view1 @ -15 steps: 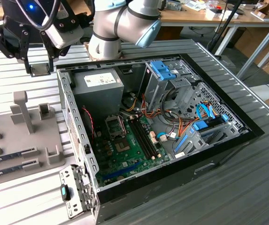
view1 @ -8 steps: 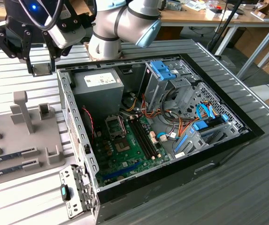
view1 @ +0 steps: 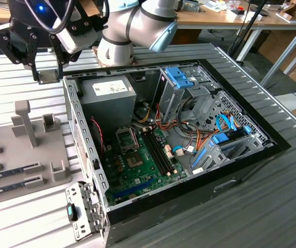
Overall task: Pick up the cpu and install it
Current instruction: 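Pick up the cpu and move it towards the insertion slot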
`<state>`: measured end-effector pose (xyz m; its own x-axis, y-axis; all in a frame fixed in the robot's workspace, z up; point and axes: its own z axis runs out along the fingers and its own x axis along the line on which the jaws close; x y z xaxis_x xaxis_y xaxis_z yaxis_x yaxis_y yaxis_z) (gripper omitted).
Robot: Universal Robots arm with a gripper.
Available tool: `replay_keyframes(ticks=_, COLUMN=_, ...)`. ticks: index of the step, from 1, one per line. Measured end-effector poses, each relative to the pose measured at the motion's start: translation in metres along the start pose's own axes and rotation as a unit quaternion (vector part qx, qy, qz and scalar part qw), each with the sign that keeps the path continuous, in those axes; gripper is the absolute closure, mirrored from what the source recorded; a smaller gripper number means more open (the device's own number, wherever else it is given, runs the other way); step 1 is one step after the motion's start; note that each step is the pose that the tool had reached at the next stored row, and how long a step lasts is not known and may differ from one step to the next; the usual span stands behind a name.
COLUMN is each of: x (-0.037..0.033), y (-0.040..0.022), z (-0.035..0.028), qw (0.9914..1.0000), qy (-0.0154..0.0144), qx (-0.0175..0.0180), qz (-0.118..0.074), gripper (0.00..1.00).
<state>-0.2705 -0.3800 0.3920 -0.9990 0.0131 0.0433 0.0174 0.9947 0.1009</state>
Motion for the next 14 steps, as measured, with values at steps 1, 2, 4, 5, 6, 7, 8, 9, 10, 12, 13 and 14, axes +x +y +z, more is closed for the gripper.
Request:
replay_keyframes(ticks=1, x=-0.0002, y=0.0000, z=0.0000, qw=1.00000, qy=0.0000, qx=0.0000, qz=0.000, gripper=0.53)
replay_keyframes(ticks=2, x=-0.0007, y=0.0000, z=0.0000, qw=1.00000, qy=0.0000, qx=0.0000, qz=0.000, gripper=0.53)
replay_keyframes(ticks=4, x=-0.0013, y=0.0000, z=0.0000, qw=1.00000, qy=0.0000, qx=0.0000, qz=0.000, gripper=0.53)
replay_keyframes(ticks=5, x=-0.0015, y=0.0000, z=0.0000, qw=1.00000, qy=0.0000, qx=0.0000, qz=0.000, gripper=0.53)
replay_keyframes(ticks=6, x=-0.0018, y=0.0000, z=0.0000, qw=1.00000, qy=0.0000, qx=0.0000, qz=0.000, gripper=0.53)
replay_keyframes(ticks=7, x=-0.0021, y=0.0000, z=0.0000, qw=1.00000, qy=0.0000, qx=0.0000, qz=0.000, gripper=0.53)
replay_keyframes(ticks=8, x=-0.0023, y=0.0000, z=0.0000, qw=1.00000, qy=0.0000, qx=0.0000, qz=0.000, gripper=0.53)
replay_keyframes(ticks=9, x=-0.0028, y=0.0000, z=0.0000, qw=1.00000, qy=0.0000, qx=0.0000, qz=0.000, gripper=0.53)
replay_keyframes(ticks=10, x=-0.0031, y=0.0000, z=0.0000, qw=1.00000, qy=0.0000, qx=0.0000, qz=0.000, gripper=0.53)
replay_keyframes(ticks=12, x=-0.0037, y=0.0000, z=0.0000, qw=1.00000, qy=0.0000, qx=0.0000, qz=0.000, gripper=0.53)
replay_keyframes(ticks=13, x=-0.0040, y=0.0000, z=0.0001, qw=1.00000, qy=0.0000, qx=0.0000, qz=0.000, gripper=0.53)
replay_keyframes(ticks=14, x=-0.0043, y=0.0000, z=0.0001, qw=1.00000, qy=0.0000, qx=0.0000, qz=0.000, gripper=0.53)
